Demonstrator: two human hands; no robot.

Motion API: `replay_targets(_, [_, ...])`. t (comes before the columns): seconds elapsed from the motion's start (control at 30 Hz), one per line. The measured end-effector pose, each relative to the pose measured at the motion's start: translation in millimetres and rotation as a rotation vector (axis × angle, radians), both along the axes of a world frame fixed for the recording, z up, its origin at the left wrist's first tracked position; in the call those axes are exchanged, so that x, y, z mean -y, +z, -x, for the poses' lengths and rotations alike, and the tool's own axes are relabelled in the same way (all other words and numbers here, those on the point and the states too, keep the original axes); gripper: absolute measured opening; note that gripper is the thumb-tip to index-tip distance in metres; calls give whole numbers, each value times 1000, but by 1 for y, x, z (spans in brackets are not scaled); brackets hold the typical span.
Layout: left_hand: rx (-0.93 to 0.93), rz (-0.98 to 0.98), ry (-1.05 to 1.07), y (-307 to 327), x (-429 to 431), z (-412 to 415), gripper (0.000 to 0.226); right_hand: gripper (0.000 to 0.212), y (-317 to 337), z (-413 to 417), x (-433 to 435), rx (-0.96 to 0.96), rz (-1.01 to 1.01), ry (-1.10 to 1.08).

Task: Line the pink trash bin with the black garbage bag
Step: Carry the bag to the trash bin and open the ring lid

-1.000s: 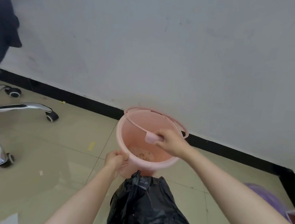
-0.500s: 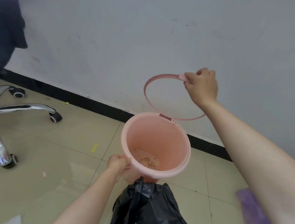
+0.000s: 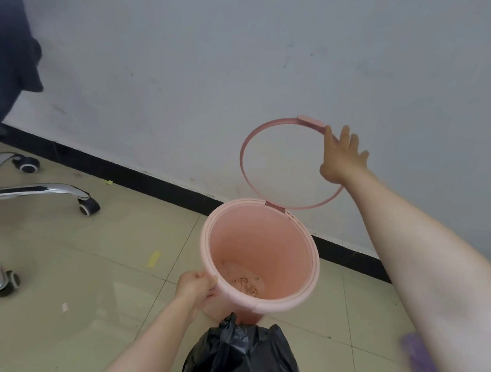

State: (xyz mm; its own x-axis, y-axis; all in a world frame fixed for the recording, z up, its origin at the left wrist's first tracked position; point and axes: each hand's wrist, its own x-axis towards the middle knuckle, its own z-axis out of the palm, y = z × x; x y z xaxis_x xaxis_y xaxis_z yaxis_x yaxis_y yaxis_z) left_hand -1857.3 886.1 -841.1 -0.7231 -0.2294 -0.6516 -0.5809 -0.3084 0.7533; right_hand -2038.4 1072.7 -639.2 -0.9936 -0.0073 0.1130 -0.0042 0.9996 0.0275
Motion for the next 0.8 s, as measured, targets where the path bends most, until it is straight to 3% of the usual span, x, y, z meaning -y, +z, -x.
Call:
replay_targets(0.27, [-7, -6, -10, -2, -1, 1, 15, 86, -8, 21, -3, 170, 228, -10])
replay_targets(0.5, [-13, -20, 17, 2, -2, 4, 15, 89, -46, -1, -22, 380, 184, -6])
replay_targets(0.8, [18, -39, 25, 2, -3, 4, 18, 89, -49, -38, -42, 398, 153, 82])
